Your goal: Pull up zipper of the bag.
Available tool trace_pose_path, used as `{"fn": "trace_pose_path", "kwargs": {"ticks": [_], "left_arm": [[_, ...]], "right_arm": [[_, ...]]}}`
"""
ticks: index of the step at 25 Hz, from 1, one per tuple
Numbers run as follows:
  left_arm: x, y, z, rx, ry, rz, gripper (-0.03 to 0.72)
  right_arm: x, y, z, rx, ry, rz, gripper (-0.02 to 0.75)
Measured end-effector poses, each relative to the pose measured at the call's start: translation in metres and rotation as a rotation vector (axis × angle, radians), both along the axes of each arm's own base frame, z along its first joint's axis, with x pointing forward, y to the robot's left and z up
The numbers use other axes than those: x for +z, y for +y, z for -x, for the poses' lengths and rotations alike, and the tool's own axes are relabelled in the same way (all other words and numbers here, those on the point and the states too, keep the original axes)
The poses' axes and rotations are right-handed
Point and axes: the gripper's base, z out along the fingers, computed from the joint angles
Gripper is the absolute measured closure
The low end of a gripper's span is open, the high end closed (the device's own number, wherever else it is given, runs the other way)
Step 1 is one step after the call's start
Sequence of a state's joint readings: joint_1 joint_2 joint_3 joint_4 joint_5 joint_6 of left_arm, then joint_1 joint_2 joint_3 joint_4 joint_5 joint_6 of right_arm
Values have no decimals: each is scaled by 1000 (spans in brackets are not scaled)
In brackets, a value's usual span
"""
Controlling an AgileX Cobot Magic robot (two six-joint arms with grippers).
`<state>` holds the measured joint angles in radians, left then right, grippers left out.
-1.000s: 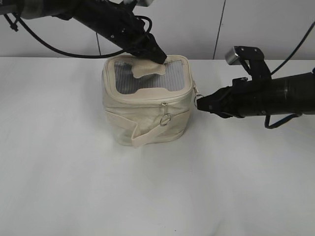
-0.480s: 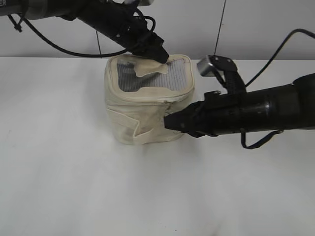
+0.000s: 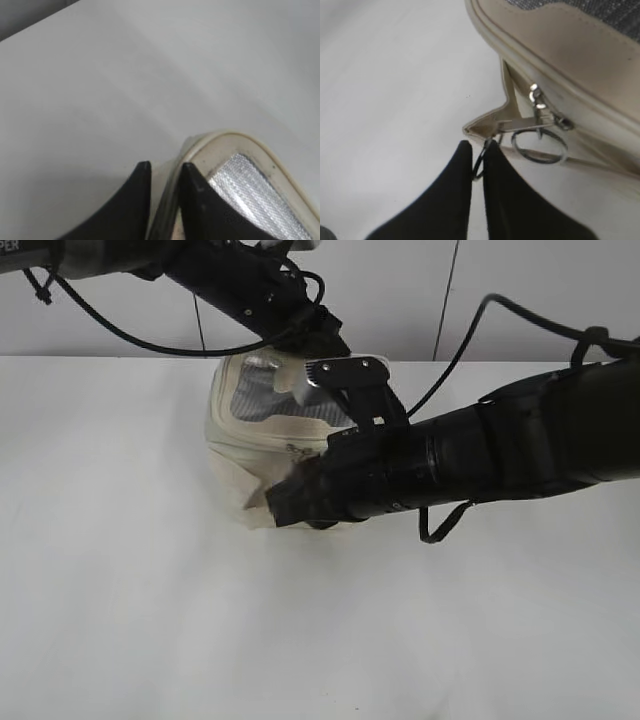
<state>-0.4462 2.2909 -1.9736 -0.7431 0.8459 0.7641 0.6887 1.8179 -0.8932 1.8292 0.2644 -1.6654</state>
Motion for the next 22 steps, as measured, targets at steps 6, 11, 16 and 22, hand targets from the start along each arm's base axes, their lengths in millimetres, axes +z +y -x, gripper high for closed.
{"fn": "trace_pose_path", "kwargs": {"ticks": [6, 11, 16, 22], "left_arm": [[19, 11, 0, 23, 15, 27, 328], [62, 41, 7, 91, 32, 8, 408], [92, 62, 29, 147, 87, -109, 426], [115, 91, 83, 252, 82, -155, 439]], "right_arm": [[28, -14, 6, 46, 1, -3, 308], [51, -49, 20, 32, 66, 16, 276], [68, -94, 37, -51, 191, 7, 273], [100, -129, 73, -120, 222, 96, 274]]}}
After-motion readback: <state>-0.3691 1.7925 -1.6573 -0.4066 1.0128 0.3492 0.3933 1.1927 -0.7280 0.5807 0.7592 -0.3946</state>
